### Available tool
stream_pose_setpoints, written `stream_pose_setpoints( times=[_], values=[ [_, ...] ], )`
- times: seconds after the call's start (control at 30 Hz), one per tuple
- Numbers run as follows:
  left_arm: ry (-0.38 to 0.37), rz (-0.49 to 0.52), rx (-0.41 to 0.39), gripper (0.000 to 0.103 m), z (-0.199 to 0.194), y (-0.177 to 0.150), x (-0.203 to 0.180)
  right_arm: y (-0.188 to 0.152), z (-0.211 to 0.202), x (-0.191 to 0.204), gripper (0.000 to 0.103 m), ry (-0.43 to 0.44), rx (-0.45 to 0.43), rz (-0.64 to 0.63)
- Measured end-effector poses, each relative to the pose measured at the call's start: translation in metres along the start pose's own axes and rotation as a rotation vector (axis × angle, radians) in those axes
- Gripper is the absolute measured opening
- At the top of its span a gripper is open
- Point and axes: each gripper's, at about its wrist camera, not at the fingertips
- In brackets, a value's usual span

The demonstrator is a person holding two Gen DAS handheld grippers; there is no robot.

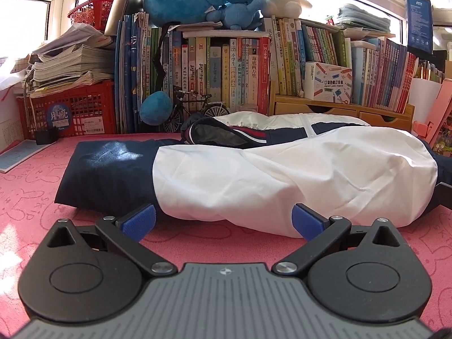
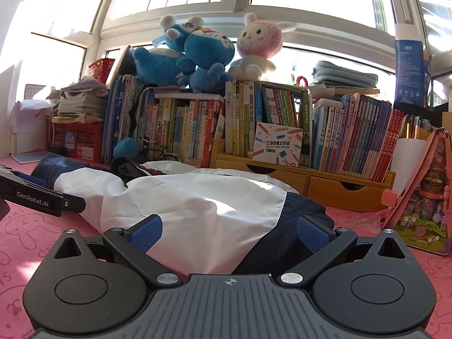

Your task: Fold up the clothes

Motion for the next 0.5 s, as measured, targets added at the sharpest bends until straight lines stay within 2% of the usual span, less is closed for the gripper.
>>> stream_pose_setpoints(
  times=[0.33, 0.5],
  values=[
    [0.011, -0.004, 0.008, 0.103, 0.002, -0.006, 0.001, -0.003, -0.004, -0.015, 0.103, -0.066, -0.009, 0.085],
    [0.015, -0.003, 0.012, 0.103, 0.003, -0.006, -0.001, -0.003, -0.001, -0.015, 0.103, -0.064, 0.007, 0.082]
  ],
)
Point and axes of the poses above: each gripper's, at about its wrist camera, not at the fingertips, and z roughly the way its jaws point, x to its left, y to its top, and after that the axes turned 9 degrees about -z, right-handed
